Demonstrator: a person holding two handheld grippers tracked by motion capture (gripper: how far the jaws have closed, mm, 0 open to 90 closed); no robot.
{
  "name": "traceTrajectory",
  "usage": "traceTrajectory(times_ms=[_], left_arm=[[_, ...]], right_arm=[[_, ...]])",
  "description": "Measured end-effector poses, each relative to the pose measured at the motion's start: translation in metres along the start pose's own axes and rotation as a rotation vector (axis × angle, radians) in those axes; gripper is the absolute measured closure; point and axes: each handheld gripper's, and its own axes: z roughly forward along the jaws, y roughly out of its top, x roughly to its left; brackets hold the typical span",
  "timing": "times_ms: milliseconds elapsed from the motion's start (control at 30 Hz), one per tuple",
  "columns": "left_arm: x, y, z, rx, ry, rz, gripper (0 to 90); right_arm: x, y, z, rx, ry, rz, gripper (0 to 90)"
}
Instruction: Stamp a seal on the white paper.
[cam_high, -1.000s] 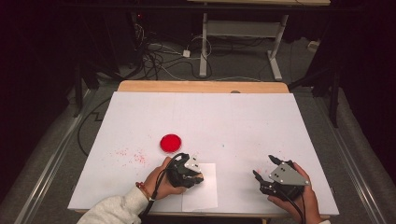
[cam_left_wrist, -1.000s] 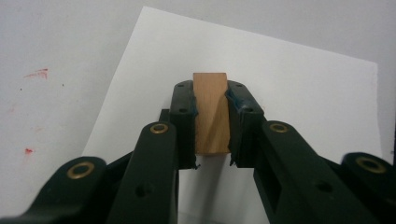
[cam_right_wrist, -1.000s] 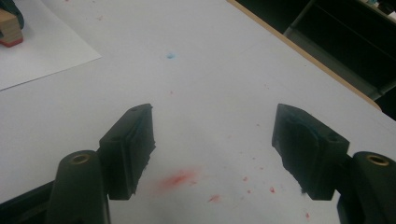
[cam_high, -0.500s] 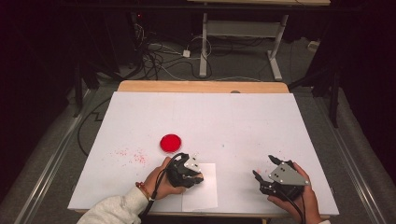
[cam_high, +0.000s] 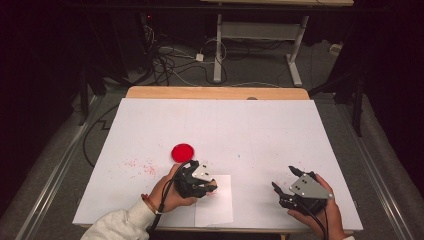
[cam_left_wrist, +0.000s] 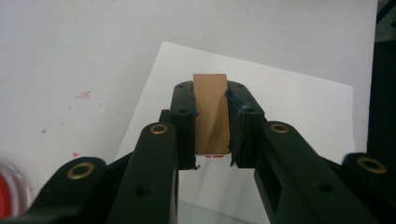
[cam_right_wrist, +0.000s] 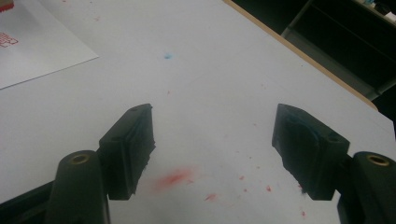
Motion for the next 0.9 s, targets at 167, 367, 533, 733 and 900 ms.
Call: traceTrajectory(times_ms=[167, 367, 533, 733, 900], left_arm=[[0.005, -0.003, -0.008, -0.013, 0.02, -0.015, 73.1], [0.01, -0.005, -0.013, -0.019, 0.036, -0.024, 73.1], [0.015, -0.009, -0.016, -0.022, 0.045, -0.039, 73.1], [0.02, -0.013, -0.016, -0.018, 0.053, -0.052, 73.1], [0.021, -0.015, -0.016, -0.011, 0.06, -0.057, 73.1]], right_arm=[[0.0, 0.0, -0.001, -0.002, -0.003, 0.001, 29.8], [0.0, 0.001, 0.0, -0.002, -0.003, 0.001, 29.8], [-0.001, 0.003, 0.003, -0.007, -0.001, 0.002, 29.9], [-0.003, 0.002, 0.006, 0.0, 0.003, 0.005, 29.9], [-0.003, 0.003, 0.005, -0.005, 0.0, 0.008, 29.9]])
